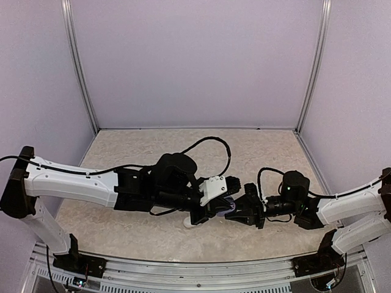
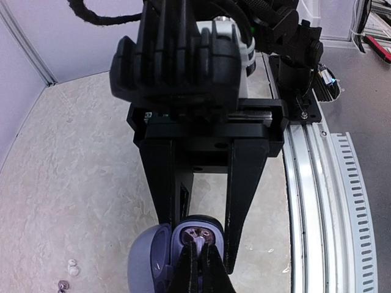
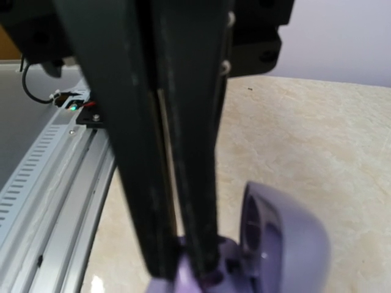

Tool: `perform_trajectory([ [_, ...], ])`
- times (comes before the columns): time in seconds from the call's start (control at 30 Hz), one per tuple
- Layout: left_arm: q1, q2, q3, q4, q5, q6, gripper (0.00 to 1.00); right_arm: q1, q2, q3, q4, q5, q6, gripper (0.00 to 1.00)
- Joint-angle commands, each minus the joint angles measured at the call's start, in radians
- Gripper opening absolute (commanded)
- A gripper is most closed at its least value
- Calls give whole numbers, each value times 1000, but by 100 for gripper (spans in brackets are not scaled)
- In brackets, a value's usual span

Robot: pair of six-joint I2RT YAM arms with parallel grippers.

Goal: Insert the wireless bluetooth earbuds into the charging case
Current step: Adjust the right earbud in the right side groove of the charging case.

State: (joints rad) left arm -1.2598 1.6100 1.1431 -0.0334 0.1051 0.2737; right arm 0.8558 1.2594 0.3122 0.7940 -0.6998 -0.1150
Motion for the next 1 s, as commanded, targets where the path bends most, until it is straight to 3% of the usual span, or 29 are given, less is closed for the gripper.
perform_trajectory([
  [0.0, -7, 54, 1, 3, 68, 10, 0, 18, -46, 29, 29, -3, -3, 0],
  [0.5, -7, 120, 20, -28, 87, 10, 0, 52, -89, 60, -47, 26, -32, 0],
  [0.57, -7, 112, 10, -13, 84, 6, 4, 53, -97, 49, -37, 40, -26, 0],
  [0.7, -7, 44, -53, 83, 45, 7, 27, 47, -110, 15, -15, 84, -7, 0],
  [0.97, 11, -108, -136, 249, -31, -14, 59, -29, -32, -71, 126, 54, 59, 0],
])
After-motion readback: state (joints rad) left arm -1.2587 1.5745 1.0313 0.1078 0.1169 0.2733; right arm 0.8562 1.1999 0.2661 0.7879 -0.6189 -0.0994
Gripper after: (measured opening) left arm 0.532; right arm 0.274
